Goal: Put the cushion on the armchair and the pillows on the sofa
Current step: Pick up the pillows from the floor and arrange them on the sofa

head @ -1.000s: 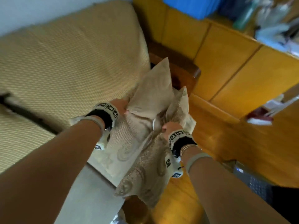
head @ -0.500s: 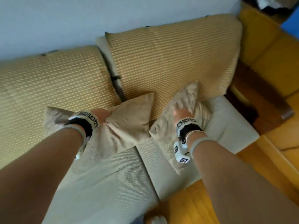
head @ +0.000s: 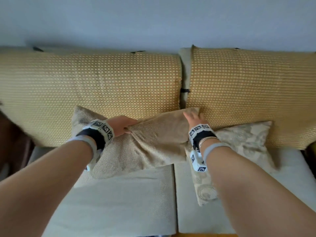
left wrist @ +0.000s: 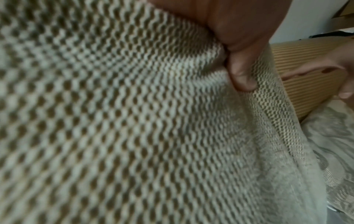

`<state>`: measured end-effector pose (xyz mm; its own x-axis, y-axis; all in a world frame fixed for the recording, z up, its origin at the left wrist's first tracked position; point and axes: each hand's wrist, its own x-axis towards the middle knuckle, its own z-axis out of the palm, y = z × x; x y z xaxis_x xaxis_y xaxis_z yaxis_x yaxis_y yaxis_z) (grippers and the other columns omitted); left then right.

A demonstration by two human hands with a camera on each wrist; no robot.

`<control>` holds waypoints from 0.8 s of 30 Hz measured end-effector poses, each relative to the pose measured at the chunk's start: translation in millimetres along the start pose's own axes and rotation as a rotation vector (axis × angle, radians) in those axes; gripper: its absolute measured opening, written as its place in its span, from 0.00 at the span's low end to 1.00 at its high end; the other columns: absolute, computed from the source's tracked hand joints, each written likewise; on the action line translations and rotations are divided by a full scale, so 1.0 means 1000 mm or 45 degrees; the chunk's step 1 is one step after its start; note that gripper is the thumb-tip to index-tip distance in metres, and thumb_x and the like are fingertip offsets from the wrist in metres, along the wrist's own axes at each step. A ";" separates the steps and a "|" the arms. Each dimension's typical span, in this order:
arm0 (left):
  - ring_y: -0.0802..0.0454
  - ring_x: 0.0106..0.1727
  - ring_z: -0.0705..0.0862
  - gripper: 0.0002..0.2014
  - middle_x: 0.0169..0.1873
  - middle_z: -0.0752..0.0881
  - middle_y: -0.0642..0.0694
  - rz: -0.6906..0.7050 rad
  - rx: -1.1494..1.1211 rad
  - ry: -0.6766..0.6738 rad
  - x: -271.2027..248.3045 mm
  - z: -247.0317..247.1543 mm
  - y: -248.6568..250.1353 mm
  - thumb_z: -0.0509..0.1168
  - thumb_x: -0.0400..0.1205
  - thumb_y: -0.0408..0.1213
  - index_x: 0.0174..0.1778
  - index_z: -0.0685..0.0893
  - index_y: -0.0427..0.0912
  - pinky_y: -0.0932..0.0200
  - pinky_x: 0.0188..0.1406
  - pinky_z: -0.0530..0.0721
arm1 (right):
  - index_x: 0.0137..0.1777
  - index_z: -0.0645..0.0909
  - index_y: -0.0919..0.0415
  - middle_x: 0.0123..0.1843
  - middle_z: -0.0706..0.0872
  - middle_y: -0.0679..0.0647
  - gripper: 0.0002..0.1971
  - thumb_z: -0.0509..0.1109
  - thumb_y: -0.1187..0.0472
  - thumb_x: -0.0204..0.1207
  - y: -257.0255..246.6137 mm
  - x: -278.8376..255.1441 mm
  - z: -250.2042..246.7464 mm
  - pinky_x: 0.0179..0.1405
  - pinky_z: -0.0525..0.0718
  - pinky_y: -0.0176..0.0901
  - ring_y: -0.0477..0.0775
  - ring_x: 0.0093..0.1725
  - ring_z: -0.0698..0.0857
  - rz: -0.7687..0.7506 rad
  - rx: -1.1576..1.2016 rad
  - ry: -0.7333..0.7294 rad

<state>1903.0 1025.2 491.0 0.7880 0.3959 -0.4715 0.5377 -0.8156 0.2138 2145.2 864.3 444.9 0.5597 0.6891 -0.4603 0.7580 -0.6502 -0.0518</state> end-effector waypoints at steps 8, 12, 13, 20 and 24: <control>0.43 0.62 0.82 0.19 0.56 0.87 0.42 -0.008 -0.080 0.171 -0.042 0.005 -0.060 0.65 0.81 0.38 0.69 0.80 0.46 0.49 0.65 0.79 | 0.77 0.67 0.49 0.83 0.62 0.52 0.30 0.66 0.62 0.74 -0.073 0.026 -0.021 0.80 0.56 0.63 0.65 0.82 0.56 -0.072 -0.167 0.146; 0.44 0.66 0.80 0.22 0.64 0.83 0.47 -0.092 -0.016 0.142 -0.053 0.021 -0.106 0.60 0.83 0.36 0.75 0.74 0.48 0.51 0.68 0.77 | 0.72 0.75 0.60 0.75 0.74 0.61 0.19 0.54 0.58 0.84 -0.124 0.025 -0.016 0.74 0.68 0.55 0.64 0.75 0.72 -0.085 -0.298 -0.151; 0.45 0.66 0.79 0.23 0.65 0.82 0.48 -0.142 0.002 0.140 -0.054 0.024 -0.118 0.60 0.84 0.36 0.76 0.72 0.51 0.51 0.68 0.77 | 0.71 0.76 0.59 0.74 0.76 0.61 0.19 0.53 0.59 0.84 -0.134 0.024 -0.009 0.71 0.70 0.54 0.64 0.73 0.75 -0.116 -0.294 -0.145; 0.46 0.45 0.83 0.19 0.44 0.85 0.45 -0.437 0.036 0.053 -0.058 0.053 -0.209 0.62 0.81 0.34 0.68 0.70 0.49 0.52 0.48 0.85 | 0.65 0.76 0.61 0.66 0.80 0.65 0.16 0.58 0.67 0.79 -0.214 0.026 0.021 0.61 0.79 0.50 0.64 0.64 0.82 -0.174 -0.228 -0.125; 0.44 0.53 0.86 0.36 0.55 0.88 0.42 -0.458 0.036 0.001 -0.047 0.072 -0.269 0.70 0.77 0.38 0.79 0.59 0.56 0.49 0.55 0.85 | 0.64 0.76 0.61 0.63 0.81 0.65 0.15 0.57 0.68 0.79 -0.255 0.040 0.043 0.58 0.81 0.52 0.65 0.62 0.83 -0.169 -0.272 -0.136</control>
<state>1699.7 1195.6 394.6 0.5498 0.6600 -0.5119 0.7723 -0.6351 0.0106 1959.7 1043.6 401.9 0.4204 0.7188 -0.5537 0.8823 -0.4662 0.0647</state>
